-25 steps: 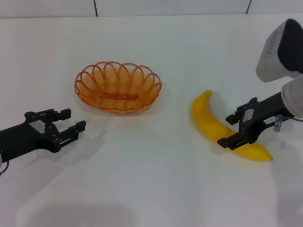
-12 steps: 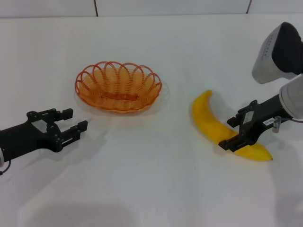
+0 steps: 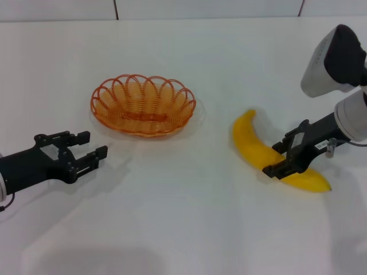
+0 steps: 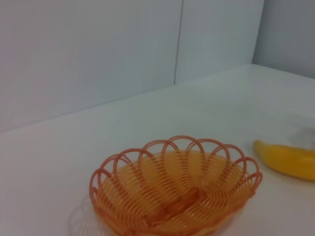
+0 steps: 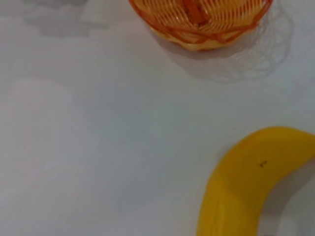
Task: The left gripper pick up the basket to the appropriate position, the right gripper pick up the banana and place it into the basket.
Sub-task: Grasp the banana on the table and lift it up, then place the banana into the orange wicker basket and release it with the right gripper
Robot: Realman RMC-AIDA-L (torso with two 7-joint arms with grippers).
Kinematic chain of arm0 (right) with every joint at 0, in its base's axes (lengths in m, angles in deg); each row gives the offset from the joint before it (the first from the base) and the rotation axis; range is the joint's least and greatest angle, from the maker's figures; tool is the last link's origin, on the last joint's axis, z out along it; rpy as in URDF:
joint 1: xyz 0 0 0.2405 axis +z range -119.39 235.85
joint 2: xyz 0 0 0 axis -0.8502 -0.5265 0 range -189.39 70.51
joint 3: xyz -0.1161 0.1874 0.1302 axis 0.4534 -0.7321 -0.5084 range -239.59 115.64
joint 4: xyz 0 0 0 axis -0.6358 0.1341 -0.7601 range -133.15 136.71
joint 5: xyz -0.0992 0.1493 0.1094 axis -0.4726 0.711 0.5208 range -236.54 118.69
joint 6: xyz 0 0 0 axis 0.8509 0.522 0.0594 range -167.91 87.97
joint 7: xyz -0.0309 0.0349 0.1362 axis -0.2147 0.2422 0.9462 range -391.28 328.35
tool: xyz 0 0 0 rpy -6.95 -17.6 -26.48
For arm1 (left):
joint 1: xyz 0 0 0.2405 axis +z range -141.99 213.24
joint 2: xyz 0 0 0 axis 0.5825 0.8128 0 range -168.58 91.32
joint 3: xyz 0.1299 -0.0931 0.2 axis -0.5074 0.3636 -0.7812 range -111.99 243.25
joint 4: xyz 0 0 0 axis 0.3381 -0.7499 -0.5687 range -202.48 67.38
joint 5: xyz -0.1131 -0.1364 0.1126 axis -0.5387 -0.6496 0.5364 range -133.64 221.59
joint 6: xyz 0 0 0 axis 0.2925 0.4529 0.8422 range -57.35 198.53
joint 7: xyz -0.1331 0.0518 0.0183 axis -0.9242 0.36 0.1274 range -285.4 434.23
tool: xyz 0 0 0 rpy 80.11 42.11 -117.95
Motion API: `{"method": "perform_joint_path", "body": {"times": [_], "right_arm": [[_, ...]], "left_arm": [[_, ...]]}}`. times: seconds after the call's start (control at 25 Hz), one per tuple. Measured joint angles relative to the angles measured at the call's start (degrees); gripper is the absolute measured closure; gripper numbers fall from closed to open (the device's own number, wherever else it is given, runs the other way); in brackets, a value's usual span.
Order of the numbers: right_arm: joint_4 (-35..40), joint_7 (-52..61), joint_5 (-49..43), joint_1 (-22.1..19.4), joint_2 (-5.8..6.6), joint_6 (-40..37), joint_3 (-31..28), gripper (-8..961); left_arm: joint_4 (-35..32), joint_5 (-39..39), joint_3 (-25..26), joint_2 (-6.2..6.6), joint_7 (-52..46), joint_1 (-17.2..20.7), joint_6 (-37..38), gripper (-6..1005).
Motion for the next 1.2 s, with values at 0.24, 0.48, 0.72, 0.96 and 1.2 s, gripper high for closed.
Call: {"method": "perform_joint_path", "body": {"times": [0.24,0.48,0.72,0.96,1.2], "right_arm": [[-0.03,0.43,0.0,0.3,0.03,-0.49,-0.56,311],[0.53,0.66,0.0,0.72,0.11,-0.64,-0.71,477],[6.26,2.73,0.1,0.1,0.24,-1.09,-0.88,484],[10.14,3.62,3.58,0.68,-0.19,2.63,0.69,481],[10.19,3.23,6.35,3.83,-0.12,11.8,11.04,479]], "left_arm": [[0.05,0.07,-0.02,-0.01,-0.1,-0.1,0.0,474],[0.05,0.07,0.11,-0.02,-0.1,-0.03,0.0,473],[0.06,0.15,0.16,-0.02,-0.1,0.09,-0.01,473],[0.05,0.16,0.07,-0.02,-0.09,-0.13,-0.01,473],[0.19,0.26,0.03,-0.02,0.03,-0.3,-0.24,473]]}}
